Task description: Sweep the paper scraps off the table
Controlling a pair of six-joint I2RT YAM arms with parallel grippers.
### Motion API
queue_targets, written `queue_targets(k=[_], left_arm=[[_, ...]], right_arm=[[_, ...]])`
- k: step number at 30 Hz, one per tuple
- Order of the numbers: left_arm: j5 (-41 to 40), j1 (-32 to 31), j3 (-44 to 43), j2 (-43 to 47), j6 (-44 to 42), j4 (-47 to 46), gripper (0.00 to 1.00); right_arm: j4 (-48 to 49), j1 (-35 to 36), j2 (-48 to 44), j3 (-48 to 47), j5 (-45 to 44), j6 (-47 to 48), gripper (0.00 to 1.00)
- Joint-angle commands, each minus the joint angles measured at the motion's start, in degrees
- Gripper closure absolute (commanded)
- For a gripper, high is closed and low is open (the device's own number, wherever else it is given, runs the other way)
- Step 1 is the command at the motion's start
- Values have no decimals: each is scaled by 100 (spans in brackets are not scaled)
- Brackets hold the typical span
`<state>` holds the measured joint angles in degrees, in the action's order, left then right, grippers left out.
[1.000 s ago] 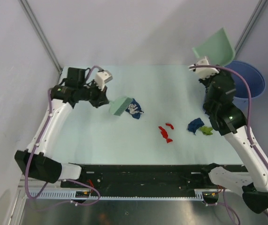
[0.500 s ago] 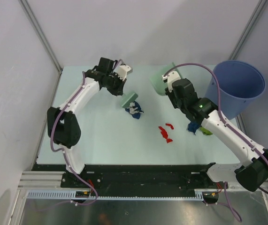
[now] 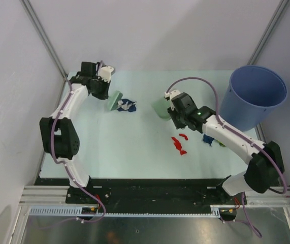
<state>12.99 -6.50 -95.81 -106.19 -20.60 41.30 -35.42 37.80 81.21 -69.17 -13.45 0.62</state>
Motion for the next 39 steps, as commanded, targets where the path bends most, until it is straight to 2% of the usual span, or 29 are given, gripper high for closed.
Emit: queue_targets(k=[1,3,7,10,14,20,23,29,34,39], left_arm=[[1027,184,492,1143,-84,18,100],[1773,149,931,1503,-128,54,100],[2461,114,1564,2285,-567,395,100],[2856,88,1653,2567,-1120,975,100],[2525,79,1610,2779,-1289,1170,100],[2093,79,1267,2622,-956,1161,100],[2461,-8,1345,2446,-832,1161,100],[2515,-448,1206,1945,-534,986,100],[1461,-422,942,1304,-182,555,100],[2285,-325,968,1592,-216,555,100]], right_arm=[[123,359,500,-9,633,-282,100],[184,543,728,-9,747,-273,100],[229,667,914,-18,1037,-308,100],[176,667,1046,-18,1108,-256,100],[-78,676,1081,-18,1099,-273,100],[-808,939,739,-18,1134,-536,100],[-1054,1106,799,-18,1143,-651,100],[-923,1098,1186,43,1143,-555,100],[-607,1106,1529,35,767,-572,100],[-449,1203,1959,8,432,-458,100]])
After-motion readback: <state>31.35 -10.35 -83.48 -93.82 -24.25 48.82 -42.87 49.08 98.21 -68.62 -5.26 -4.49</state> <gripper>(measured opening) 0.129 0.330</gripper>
